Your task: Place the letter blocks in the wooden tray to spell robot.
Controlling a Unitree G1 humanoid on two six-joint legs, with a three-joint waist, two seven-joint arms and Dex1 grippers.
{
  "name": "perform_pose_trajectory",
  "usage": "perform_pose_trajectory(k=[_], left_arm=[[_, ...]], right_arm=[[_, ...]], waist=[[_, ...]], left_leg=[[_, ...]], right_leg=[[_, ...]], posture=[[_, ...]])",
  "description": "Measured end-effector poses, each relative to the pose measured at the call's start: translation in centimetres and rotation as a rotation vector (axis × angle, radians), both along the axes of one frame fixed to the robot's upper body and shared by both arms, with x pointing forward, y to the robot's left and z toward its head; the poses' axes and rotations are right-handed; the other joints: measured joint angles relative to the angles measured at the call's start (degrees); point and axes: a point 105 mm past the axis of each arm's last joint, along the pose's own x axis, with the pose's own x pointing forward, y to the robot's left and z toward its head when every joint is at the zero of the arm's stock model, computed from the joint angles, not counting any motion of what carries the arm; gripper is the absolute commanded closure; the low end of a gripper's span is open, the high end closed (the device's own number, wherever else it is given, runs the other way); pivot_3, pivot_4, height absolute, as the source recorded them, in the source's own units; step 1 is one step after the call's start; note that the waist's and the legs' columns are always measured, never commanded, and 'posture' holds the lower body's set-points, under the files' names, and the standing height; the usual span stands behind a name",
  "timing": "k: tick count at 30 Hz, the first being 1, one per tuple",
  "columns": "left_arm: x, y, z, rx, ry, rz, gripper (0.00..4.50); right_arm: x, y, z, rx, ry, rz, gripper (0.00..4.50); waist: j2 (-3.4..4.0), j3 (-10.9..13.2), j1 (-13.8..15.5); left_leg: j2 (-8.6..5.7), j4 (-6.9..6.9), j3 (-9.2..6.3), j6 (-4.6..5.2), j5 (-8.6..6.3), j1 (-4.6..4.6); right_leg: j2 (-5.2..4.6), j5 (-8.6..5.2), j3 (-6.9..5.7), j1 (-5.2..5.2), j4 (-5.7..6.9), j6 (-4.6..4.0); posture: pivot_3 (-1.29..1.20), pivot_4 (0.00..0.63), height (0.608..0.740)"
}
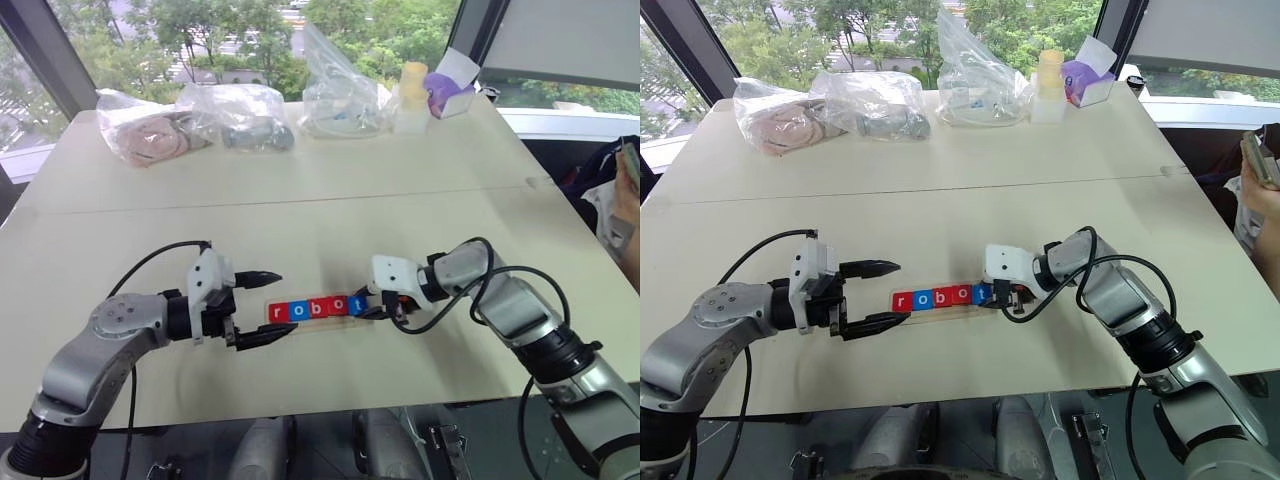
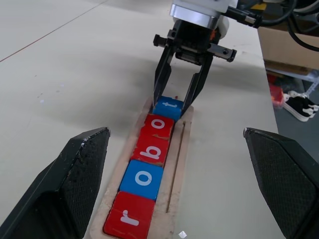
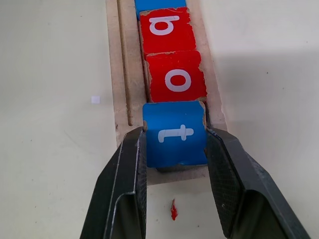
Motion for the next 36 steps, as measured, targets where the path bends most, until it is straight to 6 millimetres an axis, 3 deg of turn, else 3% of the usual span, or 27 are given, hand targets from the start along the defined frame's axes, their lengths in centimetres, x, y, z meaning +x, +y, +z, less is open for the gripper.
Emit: perform_pose_trajectory(k=[4,10,11,36], left_arm=[[0.0,0.0,0.0,0.0,0.001,0.001,0.0],[0.0,0.0,0.0,-0.004,0.002,0.001,0.0],[0.0,0.0,0.0,-0.005,0.003,0.0,0.0],[0.0,-0.1,0.1,-0.009,0.002,-0.004,0.0]], right_arm=[[0.0,0.0,0.0,-0.002,-0.004,0.001,3.39],[0.1,0.1,0.0,0.001,-0.01,0.003,0.3],[0.1,0.1,0.0,-0.002,-0.012,0.003,0.03],[2.2,-1.2,1.0,0.004,-0.072,-0.076,0.03]], waist=[[0.0,0.0,0.0],[0.0,0.0,0.0],[0.0,0.0,0.0],[0.0,0.0,0.0]], left_leg=[[0.0,0.0,0.0,0.0,0.0,0.01],[0.0,0.0,0.0,0.0,0.0,0.01],[0.0,0.0,0.0,0.0,0.0,0.01],[0.0,-0.01,0.01,-0.01,0.0,0.0]], right_leg=[[0.0,0.0,0.0,0.0,0.01,0.0],[0.0,0.0,0.0,0.0,0.01,0.0],[0.0,0.0,0.0,0.0,0.01,0.0],[0.0,0.0,0.0,0.0,0.01,0.0]], posture=[[0.0,0.15,0.74],[0.0,0.15,0.74],[0.0,0.15,0.74],[0.0,0.15,0.74]])
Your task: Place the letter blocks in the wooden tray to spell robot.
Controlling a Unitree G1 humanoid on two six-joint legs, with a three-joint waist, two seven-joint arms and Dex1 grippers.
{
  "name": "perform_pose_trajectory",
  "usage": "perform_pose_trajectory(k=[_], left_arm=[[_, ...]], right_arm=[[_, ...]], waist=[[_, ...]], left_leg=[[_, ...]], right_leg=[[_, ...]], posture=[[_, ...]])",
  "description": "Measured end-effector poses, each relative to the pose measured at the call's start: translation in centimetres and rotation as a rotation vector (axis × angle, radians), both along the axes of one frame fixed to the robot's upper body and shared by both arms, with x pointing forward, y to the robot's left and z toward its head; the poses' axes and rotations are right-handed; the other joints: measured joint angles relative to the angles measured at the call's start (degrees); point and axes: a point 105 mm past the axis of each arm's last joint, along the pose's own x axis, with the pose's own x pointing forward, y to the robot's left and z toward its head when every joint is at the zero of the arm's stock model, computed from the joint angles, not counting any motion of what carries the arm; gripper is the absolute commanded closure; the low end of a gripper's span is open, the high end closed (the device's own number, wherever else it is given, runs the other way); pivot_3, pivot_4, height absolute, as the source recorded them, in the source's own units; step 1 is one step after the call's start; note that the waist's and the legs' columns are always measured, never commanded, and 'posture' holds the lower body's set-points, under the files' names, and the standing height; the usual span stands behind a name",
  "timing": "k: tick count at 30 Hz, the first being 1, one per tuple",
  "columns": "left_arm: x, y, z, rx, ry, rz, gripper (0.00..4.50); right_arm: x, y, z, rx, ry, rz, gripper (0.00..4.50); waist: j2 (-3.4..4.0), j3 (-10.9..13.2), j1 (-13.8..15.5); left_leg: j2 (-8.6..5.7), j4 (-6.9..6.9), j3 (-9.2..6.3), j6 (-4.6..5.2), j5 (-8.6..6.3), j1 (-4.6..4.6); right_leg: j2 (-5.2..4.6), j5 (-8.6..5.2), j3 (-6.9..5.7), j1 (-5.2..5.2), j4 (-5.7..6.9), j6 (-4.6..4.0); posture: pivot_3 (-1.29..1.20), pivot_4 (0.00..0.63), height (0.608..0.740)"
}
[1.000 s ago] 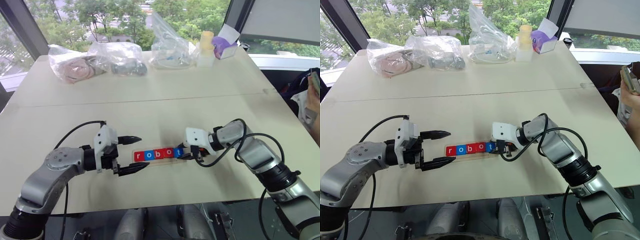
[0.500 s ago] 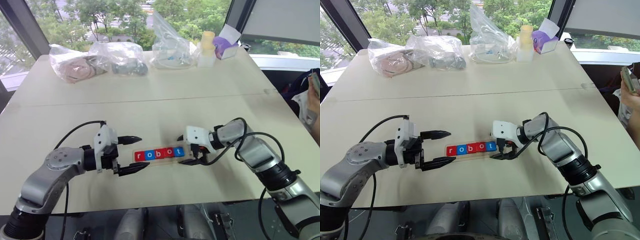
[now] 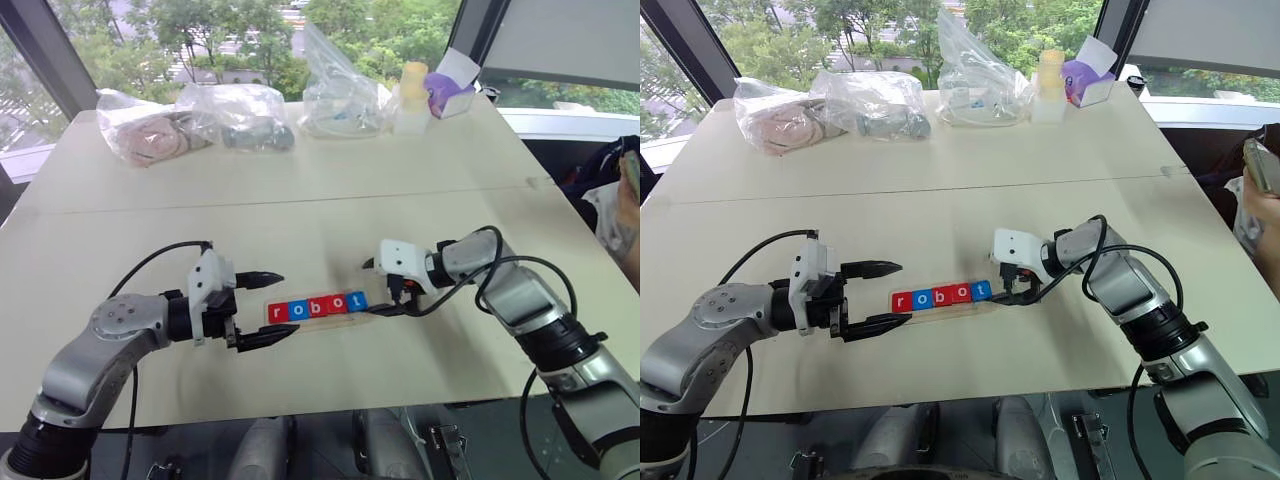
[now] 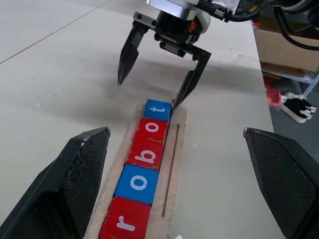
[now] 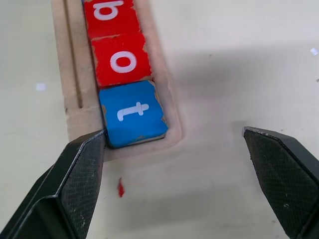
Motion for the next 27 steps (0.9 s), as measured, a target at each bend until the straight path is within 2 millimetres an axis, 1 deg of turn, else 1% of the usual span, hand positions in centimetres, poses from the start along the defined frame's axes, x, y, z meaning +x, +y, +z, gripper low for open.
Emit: perform_pose_trajectory(k=[7,11,13,17,22,24,27], left_arm=[[0.0,0.0,0.0,0.0,0.0,0.0,0.0],[-0.1,0.2,-0.2,0.004,0.01,0.001,0.0],[-0.3,0.4,-0.4,0.014,0.018,0.004,0.0],[-0.5,2.0,-0.5,0.051,0.03,0.048,0.0],[-0.7,3.0,-0.5,0.075,0.032,0.08,0.0],[-0.9,3.6,-0.8,0.109,0.045,0.088,0.0],[-1.2,3.8,-1.0,0.117,0.057,0.088,0.0]], right_arm=[[-0.2,0.0,0.2,-0.003,0.003,0.011,0.03],[-0.8,-0.4,1.6,0.015,-0.005,0.01,0.03],[-1.6,-0.9,2.1,0.031,0.008,0.005,0.03],[-3.9,-2.7,2.8,0.046,0.061,-0.033,0.03],[-6.0,-3.1,2.9,0.058,0.098,-0.041,0.03],[-6.4,-3.3,2.7,0.064,0.113,-0.055,0.03],[-6.5,-3.2,2.8,0.073,0.107,-0.073,0.03]], waist=[[0.0,0.0,0.1],[0.0,0.0,0.1],[0.0,0.0,0.2],[0.0,0.0,0.2],[-0.01,0.0,0.1],[0.0,0.0,0.1],[0.0,0.0,0.1]], left_leg=[[0.0,0.01,0.0,0.0,0.0,-0.01],[0.0,0.01,0.0,0.0,0.0,-0.01],[0.0,-0.01,-0.02,0.0,0.0,-0.02],[0.0,0.0,-0.01,0.0,0.0,-0.05],[0.03,0.0,-0.01,0.0,-0.01,-0.02],[0.03,-0.02,0.01,0.0,-0.01,-0.03],[0.03,0.0,0.01,0.0,-0.01,-0.04]], right_leg=[[-0.01,0.0,0.0,0.01,0.0,0.0],[-0.01,0.0,0.0,0.01,0.0,0.0],[-0.01,-0.01,0.0,0.0,-0.01,-0.01],[-0.04,-0.02,0.0,-0.02,-0.02,-0.01],[-0.03,-0.02,0.0,-0.02,-0.01,-0.02],[-0.04,-0.02,0.0,-0.03,-0.01,-0.02],[-0.05,-0.02,0.01,-0.02,-0.02,-0.02]], posture=[[0.0,0.15,0.74],[0.0,0.15,0.74],[0.0,0.15,0.74],[0.0,0.15,0.74],[0.0,0.15,0.74],[0.0,0.15,0.74],[0.0,0.15,0.74]])
